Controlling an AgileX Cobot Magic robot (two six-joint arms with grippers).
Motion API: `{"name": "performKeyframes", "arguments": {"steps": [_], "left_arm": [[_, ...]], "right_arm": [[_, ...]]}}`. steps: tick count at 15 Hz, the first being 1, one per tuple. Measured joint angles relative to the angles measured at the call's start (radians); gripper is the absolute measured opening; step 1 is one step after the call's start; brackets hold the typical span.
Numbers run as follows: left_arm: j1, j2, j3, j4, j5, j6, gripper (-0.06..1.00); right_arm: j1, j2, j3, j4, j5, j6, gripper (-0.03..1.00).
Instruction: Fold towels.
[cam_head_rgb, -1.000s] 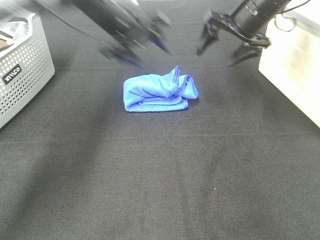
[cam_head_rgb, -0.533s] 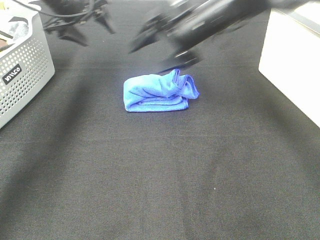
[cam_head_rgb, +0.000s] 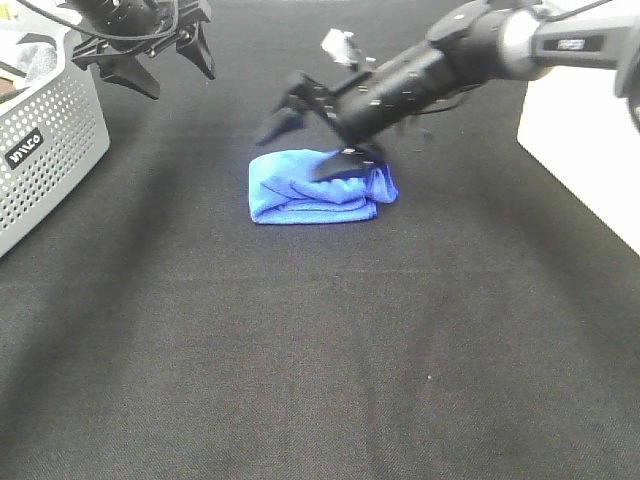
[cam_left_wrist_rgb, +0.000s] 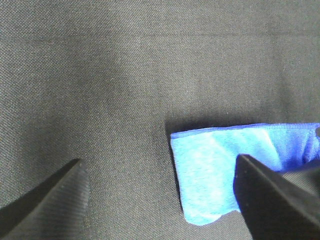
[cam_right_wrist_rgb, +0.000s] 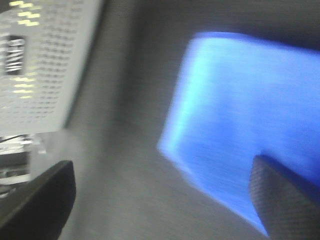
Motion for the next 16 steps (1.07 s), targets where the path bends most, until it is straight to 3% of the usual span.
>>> {"name": "performKeyframes", "arguments": {"steps": [3, 7, 13, 16], "left_arm": [[0.0, 0.0, 0.0, 0.0, 0.002, 0.0, 0.76], [0.0, 0.0, 0.0, 0.0, 0.007, 0.0, 0.76], [0.0, -0.025, 0.0, 0.022, 0.105, 0.051, 0.76], [-0.007, -0.095, 0.019, 0.046, 0.106, 0.081, 0.76]], "right_arm": [[-0.057, 0.0, 0.0, -0.115, 0.058, 0.034, 0.88], [-0.087, -0.009, 0.0, -0.154, 0.109, 0.038, 0.88], [-0.091, -0.105, 0.0, -0.413, 0.164, 0.134, 0.88], [-0.091, -0.2, 0.0, -0.431, 0.249, 0.135, 0.88]]}}
